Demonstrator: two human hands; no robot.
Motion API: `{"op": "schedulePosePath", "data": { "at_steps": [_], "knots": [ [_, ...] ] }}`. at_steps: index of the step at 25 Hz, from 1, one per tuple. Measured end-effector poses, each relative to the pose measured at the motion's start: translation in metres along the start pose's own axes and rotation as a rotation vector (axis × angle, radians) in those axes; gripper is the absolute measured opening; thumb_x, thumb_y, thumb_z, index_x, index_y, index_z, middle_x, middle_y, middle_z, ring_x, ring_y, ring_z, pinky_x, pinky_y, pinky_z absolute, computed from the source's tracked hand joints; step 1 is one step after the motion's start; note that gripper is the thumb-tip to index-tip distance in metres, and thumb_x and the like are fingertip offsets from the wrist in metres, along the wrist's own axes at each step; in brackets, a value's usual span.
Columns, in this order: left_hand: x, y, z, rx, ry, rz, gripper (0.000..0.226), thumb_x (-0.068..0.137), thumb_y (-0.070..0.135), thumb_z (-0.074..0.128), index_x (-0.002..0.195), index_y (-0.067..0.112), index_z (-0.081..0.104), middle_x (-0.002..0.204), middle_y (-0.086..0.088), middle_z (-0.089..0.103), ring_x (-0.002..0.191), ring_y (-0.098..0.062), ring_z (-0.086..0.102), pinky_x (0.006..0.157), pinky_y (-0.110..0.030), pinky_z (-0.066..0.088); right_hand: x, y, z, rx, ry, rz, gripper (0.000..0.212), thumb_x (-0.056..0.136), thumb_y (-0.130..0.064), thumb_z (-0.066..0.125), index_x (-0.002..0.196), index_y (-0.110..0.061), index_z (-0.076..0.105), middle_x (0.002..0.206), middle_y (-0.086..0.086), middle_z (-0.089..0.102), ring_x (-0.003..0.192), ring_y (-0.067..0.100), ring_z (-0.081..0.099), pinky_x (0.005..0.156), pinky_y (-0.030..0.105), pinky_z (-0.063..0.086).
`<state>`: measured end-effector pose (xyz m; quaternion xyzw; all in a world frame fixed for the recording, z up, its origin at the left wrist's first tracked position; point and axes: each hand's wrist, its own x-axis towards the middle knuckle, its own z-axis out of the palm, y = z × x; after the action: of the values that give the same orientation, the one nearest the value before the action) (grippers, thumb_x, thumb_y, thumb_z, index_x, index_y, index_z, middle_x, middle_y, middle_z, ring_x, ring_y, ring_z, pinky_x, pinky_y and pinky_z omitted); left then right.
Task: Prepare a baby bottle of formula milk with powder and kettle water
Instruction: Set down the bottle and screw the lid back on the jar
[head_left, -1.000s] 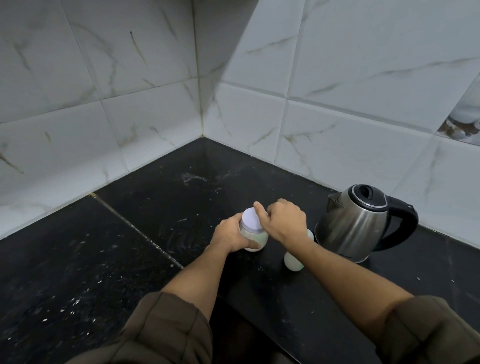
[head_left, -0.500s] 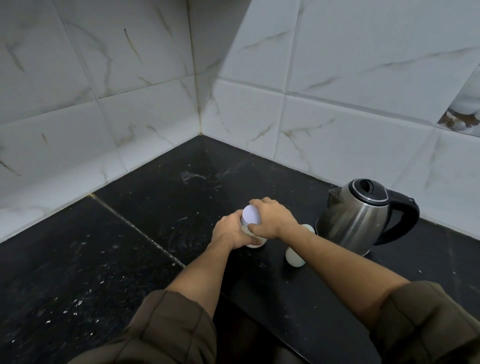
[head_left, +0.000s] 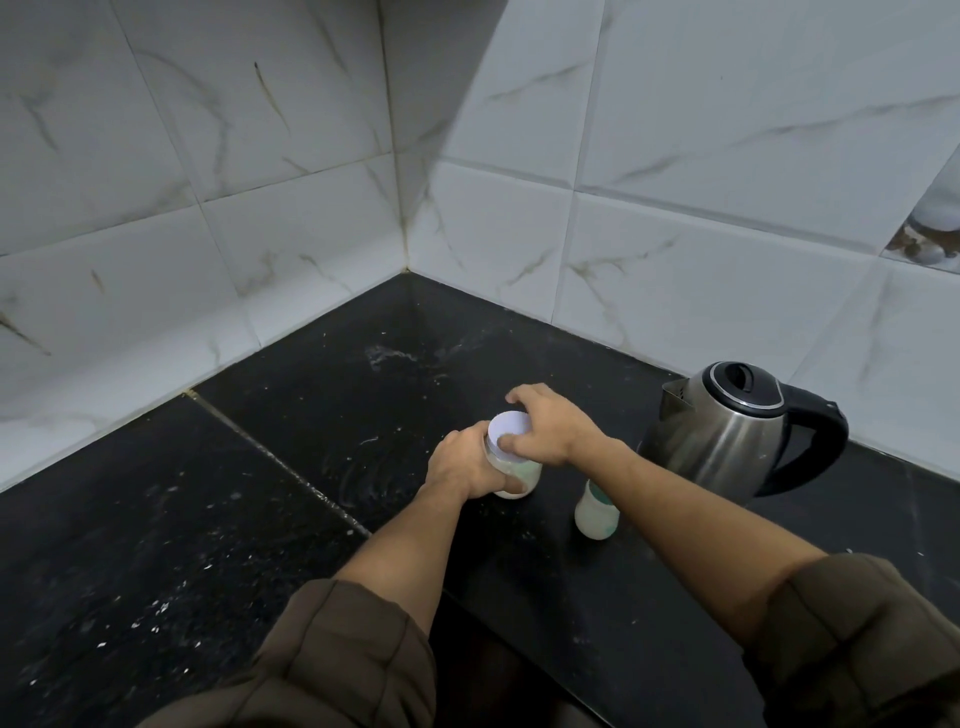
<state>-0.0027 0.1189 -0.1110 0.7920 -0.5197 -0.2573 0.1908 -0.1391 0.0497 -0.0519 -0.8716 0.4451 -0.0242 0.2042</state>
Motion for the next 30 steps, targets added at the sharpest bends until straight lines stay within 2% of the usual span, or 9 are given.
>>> {"op": "schedulePosePath", "data": {
  "at_steps": [2,4,7,10,15,19,23,27,30],
  "knots": [
    [0.0,-0.002,0.002,-0.018,0.008,-0.005,0.081,0.052,0.055,0.094,0.124,0.037,0.059,0.108,0.008,0.061,0.111,-0.018,0.058,0.095,-0.043,0.055,0.0,-0.002,-0.003,-0.078,-0.128,-0.049,0.08,0.088,-0.041,0.072,0.157,-0.019,0.039,0.152,0.007,0.049,0.134,0.028,0.051,0.108,0.039,0.046],
    [0.0,-0.004,0.005,-0.024,0.027,-0.007,0.083,0.054,0.053,0.094,0.127,0.037,0.058,0.11,0.007,0.058,0.112,-0.017,0.056,0.096,-0.041,0.054,0.003,0.001,-0.002,-0.181,-0.072,-0.045,0.078,0.086,-0.051,0.072,0.153,-0.02,0.045,0.144,0.007,0.055,0.127,0.029,0.056,0.103,0.041,0.049],
    [0.0,-0.004,0.006,-0.024,0.037,-0.002,0.082,0.054,0.054,0.093,0.126,0.04,0.058,0.111,0.006,0.059,0.112,-0.017,0.055,0.096,-0.04,0.054,0.004,0.002,0.006,-0.25,0.043,0.04,0.065,0.078,-0.073,0.068,0.116,-0.02,0.066,0.113,0.002,0.062,0.096,0.023,0.061,0.077,0.037,0.052],
    [0.001,-0.002,0.005,0.002,0.01,0.001,0.08,0.045,0.063,0.089,0.117,0.043,0.061,0.106,0.009,0.064,0.113,-0.015,0.055,0.094,-0.041,0.055,0.009,-0.007,0.003,-0.324,0.058,0.083,0.065,0.074,-0.078,0.068,0.096,-0.017,0.064,0.092,0.0,0.059,0.083,0.02,0.062,0.068,0.035,0.052],
    [0.004,-0.007,0.01,-0.055,0.056,-0.007,0.095,0.048,0.06,0.092,0.133,0.04,0.056,0.115,0.008,0.063,0.117,-0.015,0.054,0.1,-0.042,0.052,0.018,-0.009,-0.005,-0.385,-0.169,0.039,0.07,0.075,-0.054,0.077,0.13,-0.015,0.059,0.116,0.005,0.065,0.102,0.025,0.064,0.085,0.039,0.058],
    [0.009,-0.006,0.01,-0.005,0.045,0.035,0.088,0.052,0.06,0.091,0.131,0.04,0.058,0.112,0.013,0.066,0.119,-0.014,0.05,0.104,-0.036,0.04,0.017,-0.006,0.0,-0.37,-0.079,0.068,0.058,0.073,-0.054,0.077,0.114,-0.016,0.063,0.104,0.002,0.066,0.091,0.024,0.066,0.071,0.034,0.056],
    [0.014,-0.003,0.012,0.017,0.012,0.015,0.077,0.052,0.058,0.092,0.122,0.043,0.061,0.106,0.009,0.059,0.113,-0.014,0.045,0.101,-0.034,0.035,0.013,-0.001,0.0,-0.297,-0.02,0.115,0.061,0.072,-0.06,0.076,0.112,-0.017,0.06,0.096,-0.001,0.058,0.085,0.023,0.061,0.066,0.033,0.049],
    [0.021,0.01,0.013,-0.049,-0.049,0.0,0.092,0.05,0.062,0.092,0.133,0.049,0.055,0.124,0.002,0.054,0.127,-0.022,0.043,0.101,-0.034,0.035,0.013,0.013,-0.011,-0.282,0.023,0.133,0.066,0.072,-0.062,0.072,0.119,-0.018,0.057,0.102,-0.002,0.059,0.089,0.023,0.06,0.069,0.035,0.049],
    [0.026,0.025,0.011,-0.003,-0.079,0.051,0.12,0.054,0.061,0.092,0.157,0.047,0.033,0.158,-0.008,0.04,0.152,-0.028,0.027,0.113,-0.041,0.029,0.014,0.031,-0.031,-0.245,0.076,0.219,0.062,0.077,-0.057,0.071,0.122,-0.015,0.057,0.116,0.006,0.063,0.102,0.028,0.063,0.075,0.036,0.048]
  ]
}}
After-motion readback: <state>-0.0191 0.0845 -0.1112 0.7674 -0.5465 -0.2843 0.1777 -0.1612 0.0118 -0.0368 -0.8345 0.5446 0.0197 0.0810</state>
